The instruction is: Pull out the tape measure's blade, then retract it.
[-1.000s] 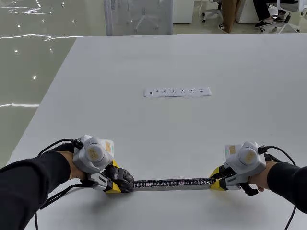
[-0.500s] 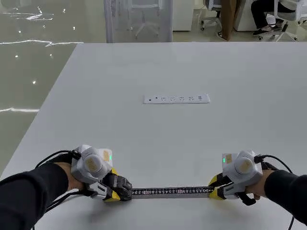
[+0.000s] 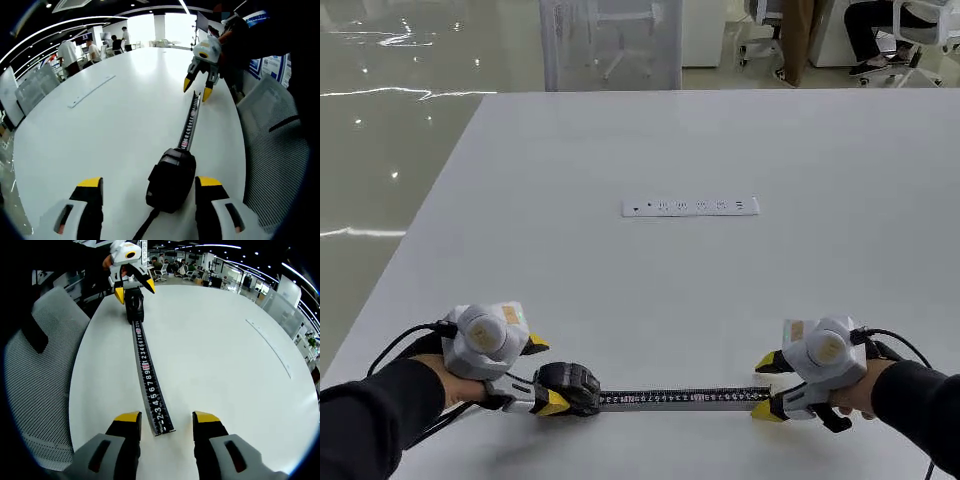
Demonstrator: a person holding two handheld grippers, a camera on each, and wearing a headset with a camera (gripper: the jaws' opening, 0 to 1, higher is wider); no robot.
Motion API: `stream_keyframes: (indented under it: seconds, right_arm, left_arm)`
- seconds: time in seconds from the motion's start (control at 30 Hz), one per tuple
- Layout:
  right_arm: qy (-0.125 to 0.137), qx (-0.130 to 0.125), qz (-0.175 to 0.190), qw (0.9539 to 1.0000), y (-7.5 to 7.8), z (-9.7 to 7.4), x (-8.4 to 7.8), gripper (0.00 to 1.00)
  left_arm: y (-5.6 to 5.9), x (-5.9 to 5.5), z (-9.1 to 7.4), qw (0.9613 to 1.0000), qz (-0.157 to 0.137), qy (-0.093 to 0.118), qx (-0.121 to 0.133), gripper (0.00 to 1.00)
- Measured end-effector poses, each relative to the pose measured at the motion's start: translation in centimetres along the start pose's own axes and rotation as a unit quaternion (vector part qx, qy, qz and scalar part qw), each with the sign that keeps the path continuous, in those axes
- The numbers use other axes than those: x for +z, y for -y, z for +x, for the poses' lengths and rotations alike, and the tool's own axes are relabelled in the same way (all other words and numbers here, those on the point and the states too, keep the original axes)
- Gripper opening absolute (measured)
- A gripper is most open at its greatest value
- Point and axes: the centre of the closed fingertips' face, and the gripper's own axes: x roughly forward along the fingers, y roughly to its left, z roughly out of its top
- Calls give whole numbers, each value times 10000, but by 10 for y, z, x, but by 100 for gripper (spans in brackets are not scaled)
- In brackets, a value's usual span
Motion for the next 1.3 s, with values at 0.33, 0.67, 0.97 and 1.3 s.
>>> stream_keyframes:
  seconds: [0.33,0.67,0.97,1.3]
  right_arm:
    - [641,-944,769,9905,18,-44,-3,59]
    - [848,-1438,1279,9776,1,-77,-35,78]
    - [791,-1561,1414,9743,-12,-90,-51,82]
    - [808,-1601,1403,9737,-14,-92,-55,85]
  left_arm:
    - [-13,-10,-40,9892,-1210,665,498,100]
    - [-5,-40,-60,9784,-1725,804,805,100]
    - [2,-42,-70,9747,-1842,937,853,100]
    - [-2,-48,-71,9735,-1902,990,793,100]
